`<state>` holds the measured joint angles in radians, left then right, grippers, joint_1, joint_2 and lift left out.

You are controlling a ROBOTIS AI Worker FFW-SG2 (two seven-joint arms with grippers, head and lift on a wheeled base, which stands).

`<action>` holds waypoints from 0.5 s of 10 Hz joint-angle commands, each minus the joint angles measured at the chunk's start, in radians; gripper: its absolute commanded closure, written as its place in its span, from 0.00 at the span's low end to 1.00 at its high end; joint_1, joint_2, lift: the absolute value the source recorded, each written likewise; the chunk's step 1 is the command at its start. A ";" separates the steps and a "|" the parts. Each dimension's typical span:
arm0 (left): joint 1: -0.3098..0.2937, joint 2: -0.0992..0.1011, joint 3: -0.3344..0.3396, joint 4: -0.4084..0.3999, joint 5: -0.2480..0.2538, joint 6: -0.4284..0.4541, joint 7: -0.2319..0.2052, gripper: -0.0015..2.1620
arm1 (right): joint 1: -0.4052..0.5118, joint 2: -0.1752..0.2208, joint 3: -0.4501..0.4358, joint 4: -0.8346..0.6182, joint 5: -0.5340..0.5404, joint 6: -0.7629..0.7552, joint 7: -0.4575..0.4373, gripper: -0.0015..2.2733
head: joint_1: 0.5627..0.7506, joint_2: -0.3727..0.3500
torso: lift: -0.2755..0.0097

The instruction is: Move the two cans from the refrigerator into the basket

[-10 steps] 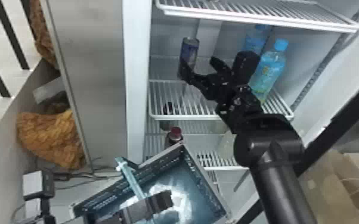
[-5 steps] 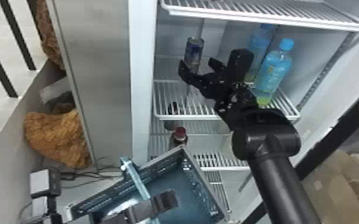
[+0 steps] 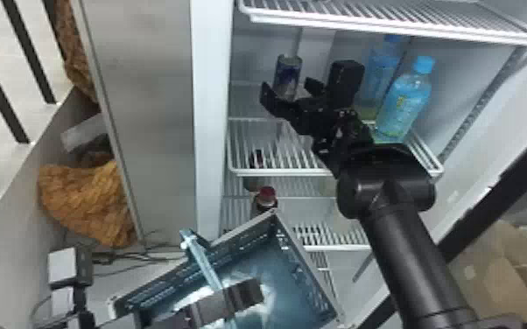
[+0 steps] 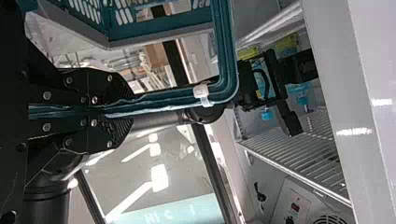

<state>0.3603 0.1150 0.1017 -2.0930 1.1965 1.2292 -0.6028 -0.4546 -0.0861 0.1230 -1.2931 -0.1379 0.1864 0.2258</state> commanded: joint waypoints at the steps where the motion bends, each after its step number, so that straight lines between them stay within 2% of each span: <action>1: -0.002 0.000 0.000 0.001 0.000 -0.002 0.000 0.56 | -0.022 0.000 0.009 0.025 0.008 0.000 -0.003 0.04 | 0.67 0.29 | 0.84; 2: -0.002 0.000 0.000 0.001 0.000 -0.002 0.000 0.56 | -0.024 0.002 0.009 0.033 0.008 0.000 -0.008 0.06 | 0.65 0.29 | 0.84; 3: -0.002 0.000 0.000 0.001 0.000 -0.002 0.000 0.56 | -0.027 0.002 0.009 0.038 0.008 0.002 -0.008 0.17 | 0.65 0.30 | 0.84; 4: -0.002 0.000 0.000 0.001 0.002 -0.002 0.000 0.56 | -0.027 0.002 0.009 0.040 0.008 0.007 -0.008 0.35 | 0.65 0.30 | 0.84; 5: -0.002 0.000 0.000 0.001 0.002 -0.002 0.000 0.56 | -0.027 0.002 0.007 0.043 0.008 0.007 -0.009 0.45 | 0.65 0.29 | 0.84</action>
<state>0.3582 0.1150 0.1017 -2.0923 1.1984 1.2270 -0.6028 -0.4811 -0.0844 0.1304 -1.2521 -0.1307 0.1935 0.2159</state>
